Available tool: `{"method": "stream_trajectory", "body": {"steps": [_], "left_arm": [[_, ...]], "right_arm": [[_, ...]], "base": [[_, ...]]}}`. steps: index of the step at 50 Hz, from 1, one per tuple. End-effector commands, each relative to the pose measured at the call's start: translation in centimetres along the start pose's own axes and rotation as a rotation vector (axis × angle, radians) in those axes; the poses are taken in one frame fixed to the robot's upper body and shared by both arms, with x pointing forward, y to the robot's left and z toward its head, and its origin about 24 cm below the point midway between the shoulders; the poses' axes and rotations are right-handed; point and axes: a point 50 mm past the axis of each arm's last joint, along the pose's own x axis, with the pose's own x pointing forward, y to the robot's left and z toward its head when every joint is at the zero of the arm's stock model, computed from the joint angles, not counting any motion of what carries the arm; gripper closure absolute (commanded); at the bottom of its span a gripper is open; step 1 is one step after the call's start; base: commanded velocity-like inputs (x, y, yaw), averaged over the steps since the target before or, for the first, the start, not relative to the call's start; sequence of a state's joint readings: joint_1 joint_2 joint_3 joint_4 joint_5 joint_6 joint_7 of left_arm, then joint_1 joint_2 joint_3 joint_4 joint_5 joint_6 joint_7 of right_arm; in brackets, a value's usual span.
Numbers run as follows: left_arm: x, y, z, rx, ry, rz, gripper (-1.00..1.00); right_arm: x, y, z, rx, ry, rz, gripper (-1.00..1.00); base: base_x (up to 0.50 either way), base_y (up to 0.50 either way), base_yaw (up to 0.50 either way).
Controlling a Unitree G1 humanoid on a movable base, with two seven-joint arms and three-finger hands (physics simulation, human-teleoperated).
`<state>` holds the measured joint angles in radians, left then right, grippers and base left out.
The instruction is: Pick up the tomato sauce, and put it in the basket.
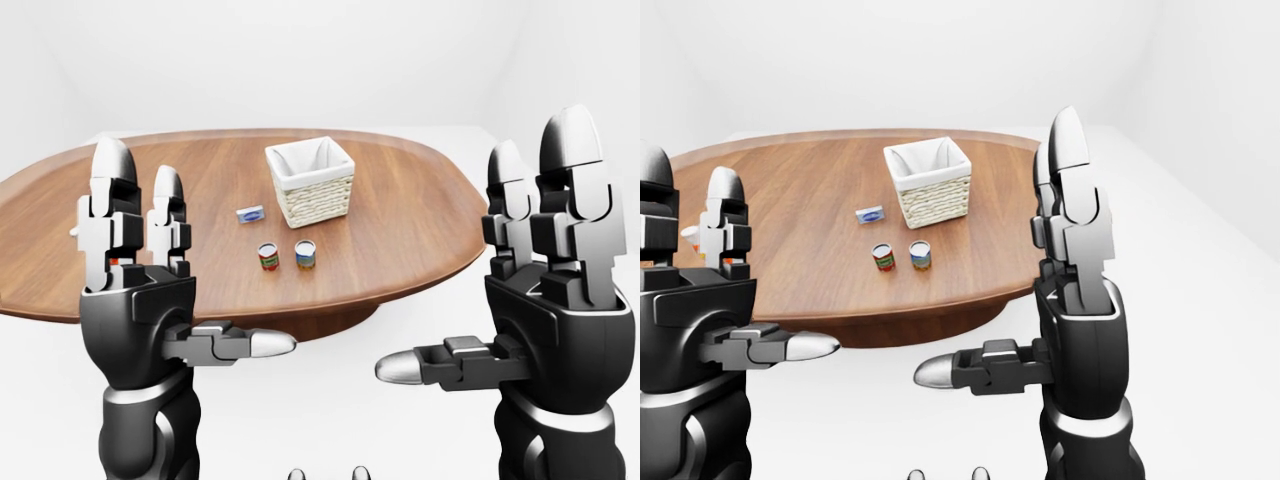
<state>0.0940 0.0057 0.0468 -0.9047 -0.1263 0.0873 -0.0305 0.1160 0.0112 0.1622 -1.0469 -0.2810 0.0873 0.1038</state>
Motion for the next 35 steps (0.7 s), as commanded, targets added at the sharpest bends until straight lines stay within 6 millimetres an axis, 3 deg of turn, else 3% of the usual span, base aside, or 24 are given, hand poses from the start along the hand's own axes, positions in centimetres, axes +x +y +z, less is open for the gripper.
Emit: {"method": "stream_trajectory", "body": {"steps": [1,35], "left_arm": [[0.01,-0.01,-0.02,0.001,0.0,0.0,-1.0],[-0.17,0.0,-0.56,0.001,0.03,-0.001,-1.0]], "right_arm": [[-0.06,0.1,0.0,0.003,0.001,0.007,-1.0],[-0.23,0.26,-0.06,0.004,0.014,0.006,-1.0]], "base": [[0.44,0.0,0.0],[0.44,0.0,0.0]]}}
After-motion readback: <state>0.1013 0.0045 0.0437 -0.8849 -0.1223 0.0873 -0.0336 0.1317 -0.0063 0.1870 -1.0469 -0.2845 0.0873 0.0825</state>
